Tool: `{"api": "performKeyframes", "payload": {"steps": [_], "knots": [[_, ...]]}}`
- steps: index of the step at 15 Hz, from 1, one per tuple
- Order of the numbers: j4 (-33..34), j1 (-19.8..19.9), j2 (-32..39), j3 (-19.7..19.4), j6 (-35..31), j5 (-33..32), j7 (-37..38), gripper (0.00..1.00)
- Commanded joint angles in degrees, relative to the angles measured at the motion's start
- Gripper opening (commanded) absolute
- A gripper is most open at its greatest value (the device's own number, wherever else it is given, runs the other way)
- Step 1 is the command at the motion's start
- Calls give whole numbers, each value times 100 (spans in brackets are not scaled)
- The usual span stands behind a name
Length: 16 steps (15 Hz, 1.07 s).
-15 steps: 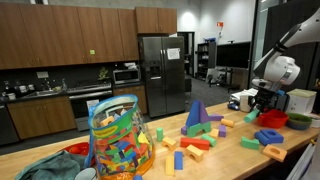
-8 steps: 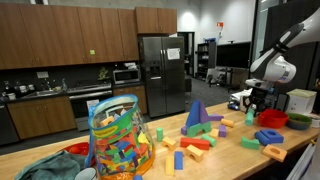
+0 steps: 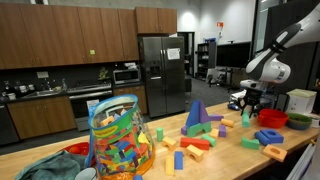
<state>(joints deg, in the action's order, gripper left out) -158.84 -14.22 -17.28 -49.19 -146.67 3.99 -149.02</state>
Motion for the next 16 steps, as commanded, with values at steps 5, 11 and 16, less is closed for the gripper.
{"api": "performKeyframes", "payload": {"steps": [5,11,16], "knots": [[-11,-502,33,-46,169,-159,-1,16],[-25,-819,354,65,-221,302,51,16],[-30,-966,766,398,-887,1813,103,16]]}}
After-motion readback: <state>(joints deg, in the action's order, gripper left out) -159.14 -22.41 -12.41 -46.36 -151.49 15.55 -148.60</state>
